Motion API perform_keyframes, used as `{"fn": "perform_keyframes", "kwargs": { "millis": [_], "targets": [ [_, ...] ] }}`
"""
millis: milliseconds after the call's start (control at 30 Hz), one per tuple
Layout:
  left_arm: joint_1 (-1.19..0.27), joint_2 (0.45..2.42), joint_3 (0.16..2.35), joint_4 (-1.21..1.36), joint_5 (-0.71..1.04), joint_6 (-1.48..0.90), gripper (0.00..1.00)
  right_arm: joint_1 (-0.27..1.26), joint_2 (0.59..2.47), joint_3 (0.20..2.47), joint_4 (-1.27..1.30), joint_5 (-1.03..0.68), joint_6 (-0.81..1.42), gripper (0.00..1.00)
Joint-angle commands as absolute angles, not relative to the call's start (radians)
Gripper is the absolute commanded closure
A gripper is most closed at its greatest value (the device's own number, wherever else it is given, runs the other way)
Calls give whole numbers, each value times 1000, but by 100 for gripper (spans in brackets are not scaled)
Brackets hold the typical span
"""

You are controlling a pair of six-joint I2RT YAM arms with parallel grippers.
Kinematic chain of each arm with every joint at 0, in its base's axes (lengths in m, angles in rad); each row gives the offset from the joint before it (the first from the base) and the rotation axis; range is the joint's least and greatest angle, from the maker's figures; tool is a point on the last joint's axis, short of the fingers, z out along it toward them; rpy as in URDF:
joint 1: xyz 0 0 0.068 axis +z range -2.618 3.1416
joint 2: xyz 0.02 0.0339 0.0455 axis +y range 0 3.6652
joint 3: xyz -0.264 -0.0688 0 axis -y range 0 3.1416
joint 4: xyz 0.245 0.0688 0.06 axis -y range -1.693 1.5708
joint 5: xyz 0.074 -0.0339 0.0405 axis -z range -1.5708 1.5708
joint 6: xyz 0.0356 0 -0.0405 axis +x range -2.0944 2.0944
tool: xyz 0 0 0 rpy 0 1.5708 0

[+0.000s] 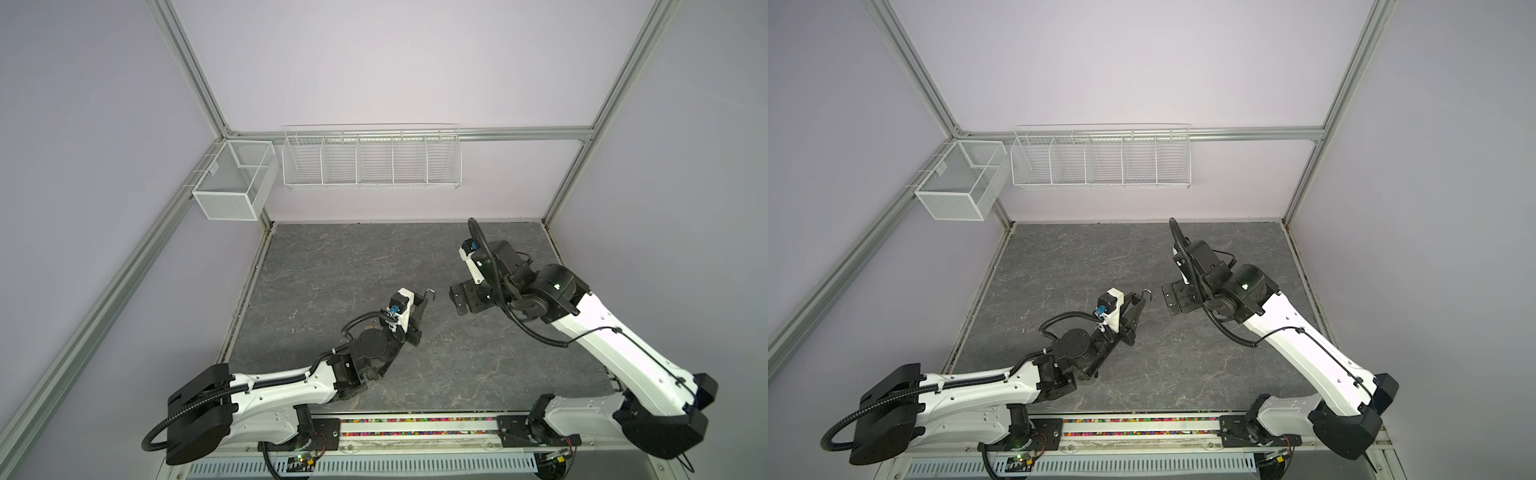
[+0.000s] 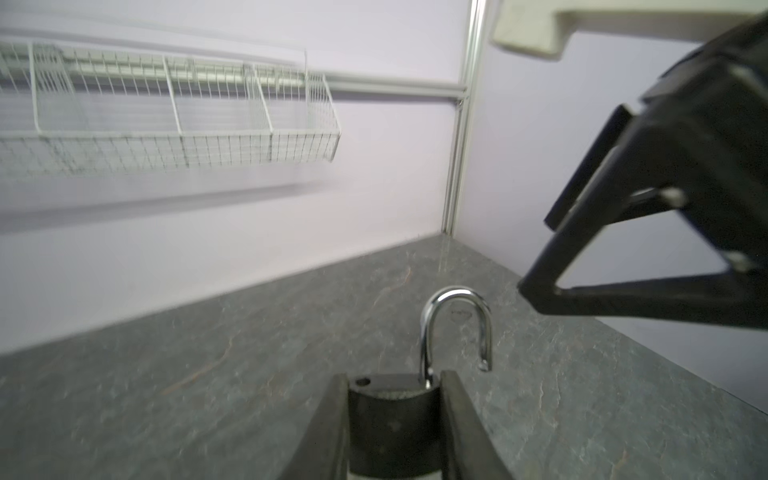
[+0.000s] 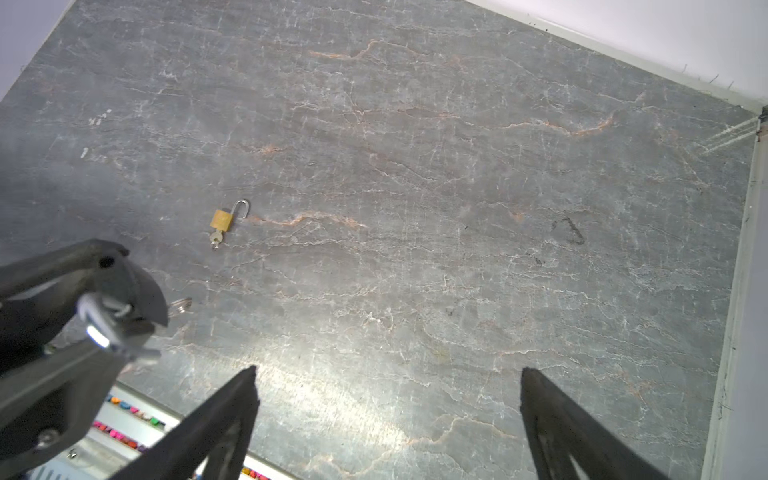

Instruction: Unlock with the key

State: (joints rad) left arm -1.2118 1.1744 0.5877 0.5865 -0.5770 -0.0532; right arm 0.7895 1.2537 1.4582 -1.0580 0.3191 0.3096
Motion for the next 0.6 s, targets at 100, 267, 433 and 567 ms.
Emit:
{"fn": "perform_keyframes", "kwargs": {
  "millis": [100, 267, 433, 567],
  "targets": [
    [-1211, 1192, 737, 35, -621, -515, 100, 726, 1155, 1218, -869, 346, 418, 3],
    [-1211, 1260, 790, -165, -538, -724, 100, 688, 1103, 1047, -741, 274, 459, 5],
    [-1211, 1388, 894, -313, -473, -781, 100, 674, 1089, 919, -654, 212, 508, 7],
    [-1209, 1509, 1000, -430, -458, -839, 100, 662, 1083, 837, -618, 228, 545, 10]
  ]
}}
